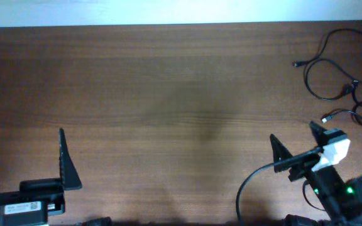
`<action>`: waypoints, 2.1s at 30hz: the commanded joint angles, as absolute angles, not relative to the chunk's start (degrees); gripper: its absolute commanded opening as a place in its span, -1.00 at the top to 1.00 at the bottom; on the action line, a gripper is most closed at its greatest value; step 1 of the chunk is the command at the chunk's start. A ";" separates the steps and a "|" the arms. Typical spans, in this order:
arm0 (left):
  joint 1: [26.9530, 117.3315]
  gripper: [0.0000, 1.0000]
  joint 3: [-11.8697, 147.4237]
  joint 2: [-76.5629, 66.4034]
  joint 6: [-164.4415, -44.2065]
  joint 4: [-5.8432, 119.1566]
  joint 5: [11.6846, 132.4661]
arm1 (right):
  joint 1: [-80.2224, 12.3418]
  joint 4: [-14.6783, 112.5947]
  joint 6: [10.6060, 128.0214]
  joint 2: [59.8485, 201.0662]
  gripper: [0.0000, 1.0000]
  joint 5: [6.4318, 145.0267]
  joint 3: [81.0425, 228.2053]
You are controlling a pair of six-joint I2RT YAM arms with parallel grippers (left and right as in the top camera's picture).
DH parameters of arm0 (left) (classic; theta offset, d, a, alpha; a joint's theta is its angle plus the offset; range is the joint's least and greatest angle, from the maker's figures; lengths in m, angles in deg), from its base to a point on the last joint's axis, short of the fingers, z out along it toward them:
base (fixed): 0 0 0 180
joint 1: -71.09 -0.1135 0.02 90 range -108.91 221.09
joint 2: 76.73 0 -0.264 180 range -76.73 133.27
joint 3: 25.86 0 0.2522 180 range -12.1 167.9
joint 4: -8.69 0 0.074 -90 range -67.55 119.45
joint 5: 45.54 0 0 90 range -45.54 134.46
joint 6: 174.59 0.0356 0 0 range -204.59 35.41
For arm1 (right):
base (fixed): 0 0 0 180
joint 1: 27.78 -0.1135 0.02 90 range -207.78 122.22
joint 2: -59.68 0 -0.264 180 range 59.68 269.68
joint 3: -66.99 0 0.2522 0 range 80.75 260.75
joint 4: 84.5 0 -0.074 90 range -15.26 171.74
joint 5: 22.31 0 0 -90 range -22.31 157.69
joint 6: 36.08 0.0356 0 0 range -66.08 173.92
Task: Untangle cables
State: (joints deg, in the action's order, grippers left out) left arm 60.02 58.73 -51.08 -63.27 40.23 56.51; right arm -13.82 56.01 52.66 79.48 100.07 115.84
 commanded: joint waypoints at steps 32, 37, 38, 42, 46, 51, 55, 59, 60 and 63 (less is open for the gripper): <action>61.97 -0.98 25.72 -59.73 -74.89 -2.13 65.69 | -27.39 56.36 52.44 79.06 -0.97 67.00 95.51; 64.59 -0.98 5.14 -75.51 -74.89 0.67 64.16 | -27.39 56.36 52.44 79.06 -0.97 67.00 95.51; 65.03 -0.98 1.53 -76.45 -74.83 -0.75 64.12 | -27.39 56.36 52.44 79.06 -0.97 67.00 95.51; 66.45 -0.98 -9.57 -76.45 -74.68 -1.36 61.43 | -27.39 56.36 52.44 79.06 -0.97 66.98 95.51; 66.45 -0.98 -11.52 -76.45 -74.68 13.92 56.82 | -27.39 56.36 52.44 79.06 -0.98 67.00 95.51; 67.32 -0.98 -11.52 -76.45 -74.68 26.18 55.11 | -27.39 56.36 52.44 79.06 -0.97 66.98 95.51; 67.74 -0.98 -11.52 -76.45 -82.61 26.53 50.94 | -27.39 56.36 52.44 79.06 -0.97 67.00 95.51; 67.74 -0.98 -11.52 -76.45 -90.78 27.29 42.98 | -27.39 56.36 52.44 79.06 -0.97 67.00 95.51; 67.74 -0.98 -11.52 -76.45 -90.81 27.23 42.46 | -27.39 56.36 52.44 79.06 -0.97 66.98 95.51; 67.67 -0.98 -11.52 -76.37 -90.76 27.25 42.55 | -27.39 56.36 52.44 79.06 -0.98 67.00 95.51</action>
